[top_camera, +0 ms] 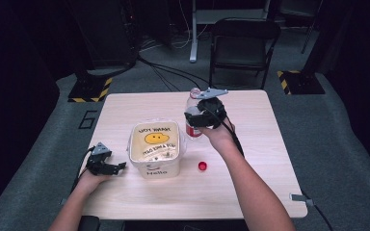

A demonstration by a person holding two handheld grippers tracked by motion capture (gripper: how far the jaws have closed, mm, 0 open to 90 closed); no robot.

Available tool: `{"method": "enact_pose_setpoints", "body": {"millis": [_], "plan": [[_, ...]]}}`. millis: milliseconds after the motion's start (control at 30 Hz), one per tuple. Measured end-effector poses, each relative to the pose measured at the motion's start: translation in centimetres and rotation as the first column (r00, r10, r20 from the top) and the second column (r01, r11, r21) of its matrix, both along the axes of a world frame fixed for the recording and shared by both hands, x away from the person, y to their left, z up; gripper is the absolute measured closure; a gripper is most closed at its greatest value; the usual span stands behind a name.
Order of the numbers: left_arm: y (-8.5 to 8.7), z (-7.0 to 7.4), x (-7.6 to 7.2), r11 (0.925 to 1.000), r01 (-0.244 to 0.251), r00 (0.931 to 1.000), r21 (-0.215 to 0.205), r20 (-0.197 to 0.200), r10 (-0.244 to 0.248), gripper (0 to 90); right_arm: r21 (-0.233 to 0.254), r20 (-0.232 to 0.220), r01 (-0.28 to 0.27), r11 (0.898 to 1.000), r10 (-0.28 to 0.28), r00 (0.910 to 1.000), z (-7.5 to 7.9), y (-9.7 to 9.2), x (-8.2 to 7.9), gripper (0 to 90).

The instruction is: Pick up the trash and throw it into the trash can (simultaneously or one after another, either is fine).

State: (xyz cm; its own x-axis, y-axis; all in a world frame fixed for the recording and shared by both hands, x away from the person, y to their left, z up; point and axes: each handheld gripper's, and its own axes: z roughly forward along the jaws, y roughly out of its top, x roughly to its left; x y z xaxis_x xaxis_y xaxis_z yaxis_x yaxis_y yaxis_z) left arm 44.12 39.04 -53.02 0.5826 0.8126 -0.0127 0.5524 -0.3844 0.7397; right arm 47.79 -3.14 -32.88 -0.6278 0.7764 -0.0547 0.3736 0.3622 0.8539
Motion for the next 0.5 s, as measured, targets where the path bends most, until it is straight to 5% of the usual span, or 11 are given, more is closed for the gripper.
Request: {"method": "enact_pose_setpoints", "body": {"millis": [500], "plan": [[0.0, 0.0, 0.0, 1.0, 0.002, 1.0, 0.002, 0.003, -0.002, 9.7, -0.014, 0.018, -0.05, 0.999, 0.05, 0.9986, 2.7, 0.3, -0.9, 28.4]]}}
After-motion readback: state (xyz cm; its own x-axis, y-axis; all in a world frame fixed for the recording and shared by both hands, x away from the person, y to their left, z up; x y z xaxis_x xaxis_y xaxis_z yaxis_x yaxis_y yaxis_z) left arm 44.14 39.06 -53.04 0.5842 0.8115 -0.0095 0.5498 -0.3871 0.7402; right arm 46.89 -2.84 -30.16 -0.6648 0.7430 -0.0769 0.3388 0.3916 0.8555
